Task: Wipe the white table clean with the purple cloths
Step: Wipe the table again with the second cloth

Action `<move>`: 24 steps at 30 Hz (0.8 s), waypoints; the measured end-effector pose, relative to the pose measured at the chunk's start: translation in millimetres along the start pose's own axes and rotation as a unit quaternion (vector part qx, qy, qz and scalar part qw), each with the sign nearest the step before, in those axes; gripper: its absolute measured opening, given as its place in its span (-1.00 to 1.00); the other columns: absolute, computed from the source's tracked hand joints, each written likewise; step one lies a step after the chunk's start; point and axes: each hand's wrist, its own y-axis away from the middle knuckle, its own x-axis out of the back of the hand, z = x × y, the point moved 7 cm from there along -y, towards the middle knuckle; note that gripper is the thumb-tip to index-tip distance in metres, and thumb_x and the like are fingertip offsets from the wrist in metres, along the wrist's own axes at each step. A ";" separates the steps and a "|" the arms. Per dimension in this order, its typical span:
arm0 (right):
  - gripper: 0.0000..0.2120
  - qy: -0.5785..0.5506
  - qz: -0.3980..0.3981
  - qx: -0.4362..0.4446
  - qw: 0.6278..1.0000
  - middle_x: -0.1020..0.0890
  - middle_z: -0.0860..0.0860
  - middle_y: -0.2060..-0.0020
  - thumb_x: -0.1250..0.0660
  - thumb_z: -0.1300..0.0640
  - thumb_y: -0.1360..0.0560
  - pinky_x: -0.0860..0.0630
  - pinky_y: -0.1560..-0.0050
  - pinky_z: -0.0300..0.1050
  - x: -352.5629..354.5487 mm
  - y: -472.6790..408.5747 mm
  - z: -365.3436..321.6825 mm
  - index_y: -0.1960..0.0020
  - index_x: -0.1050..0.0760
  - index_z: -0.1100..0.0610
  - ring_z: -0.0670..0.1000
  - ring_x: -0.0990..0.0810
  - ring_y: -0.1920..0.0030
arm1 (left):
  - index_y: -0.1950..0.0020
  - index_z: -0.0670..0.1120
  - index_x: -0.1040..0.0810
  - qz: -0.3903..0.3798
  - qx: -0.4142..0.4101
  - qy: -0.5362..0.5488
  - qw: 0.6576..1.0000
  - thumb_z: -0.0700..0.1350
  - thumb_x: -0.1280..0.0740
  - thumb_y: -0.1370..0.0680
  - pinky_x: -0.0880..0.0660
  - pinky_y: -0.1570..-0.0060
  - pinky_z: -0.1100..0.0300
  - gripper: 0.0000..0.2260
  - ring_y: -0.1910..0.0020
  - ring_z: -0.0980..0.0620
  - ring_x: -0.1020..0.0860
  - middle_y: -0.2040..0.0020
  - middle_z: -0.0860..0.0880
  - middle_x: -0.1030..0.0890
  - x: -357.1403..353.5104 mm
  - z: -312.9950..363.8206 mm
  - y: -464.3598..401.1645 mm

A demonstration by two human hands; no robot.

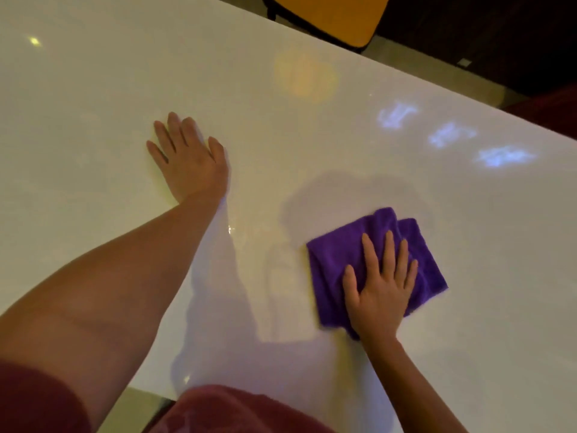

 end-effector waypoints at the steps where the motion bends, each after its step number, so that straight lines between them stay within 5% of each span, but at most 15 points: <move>1: -0.39 0.001 -0.001 -0.029 1.000 -0.23 0.11 -0.67 -0.15 -0.20 -0.63 -0.08 -0.60 0.41 0.5 16.6 7.2 -0.61 -0.36 0.02 0.23 -0.09 -0.69 | -0.58 -0.15 -0.24 0.000 0.001 -0.004 1.000 0.09 0.01 -0.65 0.01 -0.59 -0.25 -0.44 -0.64 -0.24 -0.07 -0.65 -0.15 -0.19 -0.3 -0.8 0.2; 3: -0.38 0.001 -0.004 -0.044 0.999 -0.23 0.14 -0.66 -0.15 -0.18 -0.62 -0.09 -0.58 0.44 -4.1 45.7 -1.5 -0.61 -0.38 0.05 0.27 -0.11 -0.68 | -0.60 -0.16 -0.23 0.001 0.000 -0.014 1.000 0.10 0.05 -0.66 0.01 -0.59 -0.26 -0.43 -0.65 -0.24 -0.06 -0.65 -0.15 -0.18 -1.7 -1.2 -0.6; 9: -0.40 -0.037 0.001 0.095 0.995 -0.29 0.16 -0.64 -0.30 -0.15 -0.59 -0.11 -0.60 0.44 -26.3 76.5 -113.1 -0.59 -0.41 -0.01 0.29 -0.14 -0.67 | -0.61 -0.09 -0.26 -0.016 0.003 0.028 0.999 0.25 0.01 -0.65 0.09 -0.61 -0.18 -0.37 -0.66 -0.17 -0.03 -0.67 -0.10 -0.15 0.0 -8.6 -3.4; 13: -0.38 -0.041 -0.034 0.144 0.988 -0.20 0.11 -0.68 -0.22 -0.20 -0.63 0.00 -0.64 0.38 -42.5 60.9 -175.8 -0.65 -0.28 -0.06 0.23 -0.02 -0.70 | -0.57 -0.07 -0.34 -0.025 -0.021 0.251 0.967 0.13 -0.15 -0.69 0.02 -0.62 -0.07 -0.50 -0.66 -0.10 -0.04 -0.67 -0.10 -0.13 20.2 -27.4 -4.8; 15: -0.39 -0.042 -0.043 0.165 0.984 -0.19 0.09 -0.68 -0.16 -0.22 -0.65 0.02 -0.64 0.37 -47.1 49.2 -195.0 -0.66 -0.25 -0.07 0.22 0.00 -0.70 | -0.56 -0.13 -0.33 0.032 -0.035 0.327 0.944 0.04 -0.23 -0.68 -0.12 -0.60 0.00 -0.52 -0.65 -0.13 -0.08 -0.65 -0.15 -0.14 46.9 -63.7 5.8; 20: -0.39 -0.041 -0.045 0.205 0.977 -0.21 0.10 -0.68 -0.16 -0.22 -0.64 0.02 -0.64 0.36 -54.8 15.5 -248.3 -0.65 -0.28 -0.07 0.25 -0.05 -0.69 | -0.59 -0.20 -0.28 0.093 0.089 0.090 0.988 -0.04 -0.19 -0.67 0.00 -0.61 -0.05 -0.49 -0.65 -0.24 -0.03 -0.65 -0.21 -0.13 68.4 -243.5 47.5; 24: -0.38 -0.037 -0.054 0.225 0.972 -0.22 0.13 -0.67 -0.13 -0.22 -0.63 0.02 -0.63 0.38 -66.1 -15.7 -312.7 -0.64 -0.29 -0.06 0.27 -0.07 -0.68 | -0.61 -0.19 -0.26 0.078 0.161 0.048 0.983 0.06 -0.12 -0.67 -0.03 -0.58 -0.08 -0.44 -0.65 -0.23 -0.06 -0.65 -0.19 -0.16 70.4 -345.3 53.1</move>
